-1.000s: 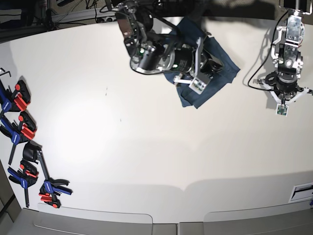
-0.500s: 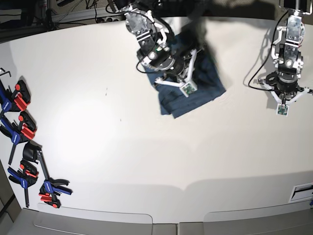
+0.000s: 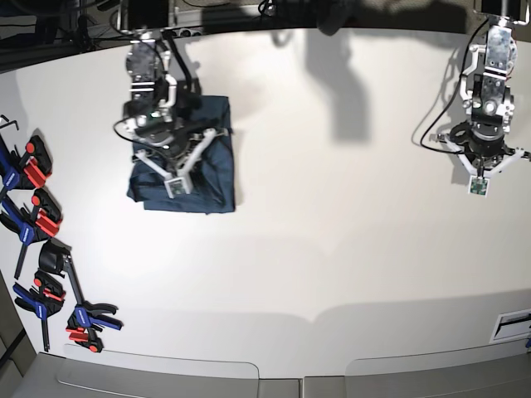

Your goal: Fold the T-shirt properly

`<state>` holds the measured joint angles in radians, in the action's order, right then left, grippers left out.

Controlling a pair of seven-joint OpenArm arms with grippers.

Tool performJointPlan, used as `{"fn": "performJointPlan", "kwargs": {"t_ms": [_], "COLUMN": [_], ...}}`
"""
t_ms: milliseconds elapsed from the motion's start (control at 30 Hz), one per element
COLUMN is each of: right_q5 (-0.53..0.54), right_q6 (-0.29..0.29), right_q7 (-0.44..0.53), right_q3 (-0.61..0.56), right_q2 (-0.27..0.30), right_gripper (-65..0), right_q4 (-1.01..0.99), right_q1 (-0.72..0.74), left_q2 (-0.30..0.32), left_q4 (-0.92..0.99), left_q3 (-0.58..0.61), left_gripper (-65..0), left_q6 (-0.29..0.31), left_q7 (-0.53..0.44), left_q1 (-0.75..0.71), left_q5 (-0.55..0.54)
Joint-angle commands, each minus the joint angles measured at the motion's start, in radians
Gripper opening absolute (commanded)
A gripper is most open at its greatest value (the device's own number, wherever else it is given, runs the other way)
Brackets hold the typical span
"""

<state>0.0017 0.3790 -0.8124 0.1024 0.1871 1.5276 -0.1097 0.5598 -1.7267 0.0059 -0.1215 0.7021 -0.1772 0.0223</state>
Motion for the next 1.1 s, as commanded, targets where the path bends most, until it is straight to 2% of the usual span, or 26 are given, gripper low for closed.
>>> {"fn": "performJointPlan", "kwargs": {"t_ms": [0, 133, 200, 400, 600, 800, 933, 1067], "right_q5": [-0.006, 0.087, 0.112, 0.121, 0.266, 0.377, 0.420, 0.429], "right_q6": [0.018, 0.114, 0.139, 0.137, 0.138, 0.138, 0.139, 0.148], "right_q7": [-0.060, -0.062, -0.062, -0.057, -0.064, -0.092, -0.120, -0.150], "right_q3": [0.023, 0.071, 0.074, 0.075, 0.075, 0.075, 0.075, 0.075], "right_q2": [0.031, 0.115, 0.157, 0.226, 0.228, 0.226, 0.211, 0.161], "right_gripper": [-65.0, -65.0, -65.0, -65.0, -65.0, -65.0, -65.0, -65.0], "right_q4": [0.000, 0.000, 0.000, 0.000, 0.056, 0.232, 0.327, 0.413], "right_q1": [-0.011, -0.044, -0.063, -0.079, -0.056, -0.054, -0.068, -0.143], "left_q2": [0.017, 0.017, 0.017, 0.017, 0.017, 0.017, 0.017, 0.017], "left_q4": [-0.014, -0.014, -0.014, -0.014, -0.014, -0.023, -0.082, -0.194], "left_q3": [-0.007, -0.007, -0.007, -0.007, -0.007, -0.018, -0.090, -0.211], "left_gripper": [-65.0, -65.0, -65.0, -65.0, -65.0, -65.0, -65.0, -65.0], "left_q6": [-0.010, -0.010, -0.010, -0.010, -0.011, -0.011, -0.013, -0.009], "left_q7": [-0.023, -0.022, -0.022, -0.022, -0.050, -0.049, -0.036, -0.023], "left_q1": [0.011, 0.011, 0.011, 0.011, 0.012, 0.013, 0.006, -0.063], "left_q5": [0.011, 0.010, 0.010, -0.022, -0.031, -0.035, -0.080, -0.135]}}
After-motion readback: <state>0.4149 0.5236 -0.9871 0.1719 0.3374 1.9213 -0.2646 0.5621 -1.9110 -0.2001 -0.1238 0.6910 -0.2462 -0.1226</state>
